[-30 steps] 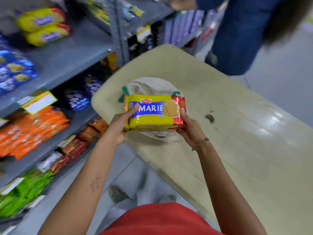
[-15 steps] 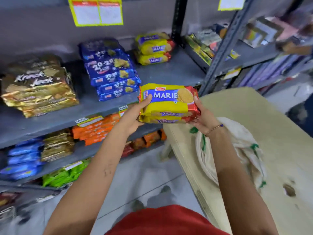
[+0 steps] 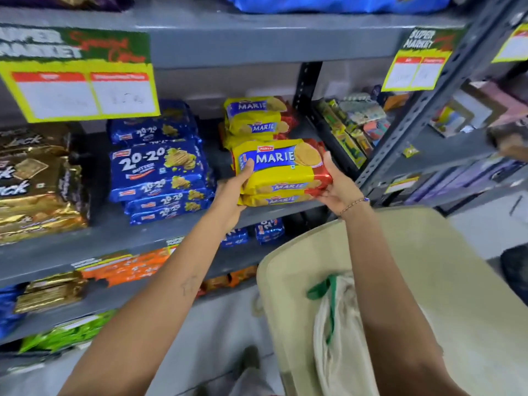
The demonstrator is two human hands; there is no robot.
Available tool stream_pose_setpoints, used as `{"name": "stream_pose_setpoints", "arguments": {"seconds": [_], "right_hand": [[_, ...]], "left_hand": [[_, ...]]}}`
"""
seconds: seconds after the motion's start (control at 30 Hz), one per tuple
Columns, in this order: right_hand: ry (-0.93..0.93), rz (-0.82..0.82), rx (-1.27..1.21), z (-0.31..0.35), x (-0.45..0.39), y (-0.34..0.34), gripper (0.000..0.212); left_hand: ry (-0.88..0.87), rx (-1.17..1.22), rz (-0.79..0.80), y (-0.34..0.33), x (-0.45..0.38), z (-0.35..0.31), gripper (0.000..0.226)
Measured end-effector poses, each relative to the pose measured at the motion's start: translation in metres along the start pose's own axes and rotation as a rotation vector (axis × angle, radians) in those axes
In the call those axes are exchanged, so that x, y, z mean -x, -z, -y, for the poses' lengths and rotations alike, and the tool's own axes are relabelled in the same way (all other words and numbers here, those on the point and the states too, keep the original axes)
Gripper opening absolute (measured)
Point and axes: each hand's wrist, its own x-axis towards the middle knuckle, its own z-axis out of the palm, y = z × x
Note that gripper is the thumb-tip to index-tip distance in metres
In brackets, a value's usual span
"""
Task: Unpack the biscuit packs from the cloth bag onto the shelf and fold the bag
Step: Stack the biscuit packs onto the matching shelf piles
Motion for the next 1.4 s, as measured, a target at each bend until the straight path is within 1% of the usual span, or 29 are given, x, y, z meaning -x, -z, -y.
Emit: {"name": "stream_pose_setpoints", "arguments": {"seconds": [0.07,0.13,0.2,0.3,0.5,0.57,0.73,0.8,0.83,0.87,0.9,0.93,0.97,1.0,1.07,1.1,1.13,1.17,1.2,1.27,1.33,1.4], "right_hand": [[-0.005,0.007,-0.005,0.003,-0.021,0.003,0.048],[-0.02,0.019,-0.008,0.004,-0.035,0.006,0.042],[-0.027,0.025,-0.025,0.003,-0.048,0.01,0.034],[-0.023,0.025,-0.022,0.0,-0.063,0.016,0.035],[-0.048,0.031,-0.013,-0.005,-0.081,0.017,0.032],[-0.056,0.023,0.006,-0.005,-0.086,0.011,0.042],[-0.06,-0.04,0.032,-0.006,-0.093,0.003,0.085],[-0.052,-0.036,0.059,-0.006,-0.09,0.003,0.093],[-0.041,-0.037,0.082,-0.006,-0.091,0.004,0.089],[-0.016,-0.06,0.099,-0.006,-0.087,0.006,0.08],[0.008,-0.108,0.096,-0.007,-0.083,0.007,0.073],[0.023,-0.166,0.105,-0.009,-0.079,0.007,0.069],[0.048,-0.231,0.113,-0.015,-0.073,0.009,0.068],[0.093,-0.288,0.105,-0.023,-0.063,0.012,0.061],[0.224,-0.37,0.072,-0.048,-0.043,0.017,0.036],[0.269,-0.4,0.059,-0.061,-0.032,0.02,0.031],[0.288,-0.434,0.051,-0.074,-0.019,0.024,0.031],[0.283,-0.451,0.042,-0.085,-0.01,0.026,0.032],[0.266,-0.466,0.028,-0.095,0.001,0.03,0.033],[0.25,-0.463,0.034,-0.114,0.023,0.035,0.033],[0.258,-0.479,0.081,-0.131,0.051,0.04,0.029],[0.258,-0.53,0.11,-0.142,0.077,0.044,0.026]], "left_hand": [[0.002,-0.008,-0.046,-0.004,-0.019,0.002,0.035],[0.003,-0.005,-0.066,-0.007,-0.033,0.006,0.032],[0.011,0.001,-0.091,-0.011,-0.042,0.011,0.037],[0.035,0.016,-0.119,-0.015,-0.049,0.02,0.042],[0.027,0.017,-0.174,-0.014,-0.056,0.022,0.029],[0.007,-0.008,-0.178,-0.01,-0.057,0.018,0.026],[0.001,-0.092,-0.222,-0.009,-0.053,0.011,0.035],[-0.002,-0.086,-0.243,-0.014,-0.05,0.01,0.037],[-0.001,-0.081,-0.278,-0.018,-0.048,0.011,0.044],[0.014,-0.084,-0.337,-0.021,-0.047,0.015,0.056],[0.037,-0.088,-0.415,-0.024,-0.046,0.021,0.071],[0.052,-0.076,-0.49,-0.026,-0.044,0.03,0.08],[0.049,-0.062,-0.53,-0.03,-0.04,0.041,0.08],[0.021,-0.044,-0.546,-0.035,-0.033,0.051,0.073],[-0.015,-0.052,-0.587,-0.045,-0.019,0.074,0.055],[-0.019,-0.084,-0.612,-0.05,-0.013,0.084,0.046],[0.001,-0.125,-0.618,-0.056,-0.008,0.093,0.039],[0.013,-0.139,-0.605,-0.06,-0.004,0.1,0.035],[0.027,-0.152,-0.549,-0.064,-0.003,0.109,0.035],[0.041,-0.204,-0.4,-0.072,0.003,0.124,0.035],[0.027,-0.332,-0.219,-0.082,0.01,0.141,0.02],[-0.026,-0.492,-0.057,-0.09,0.021,0.154,0.015]]}}
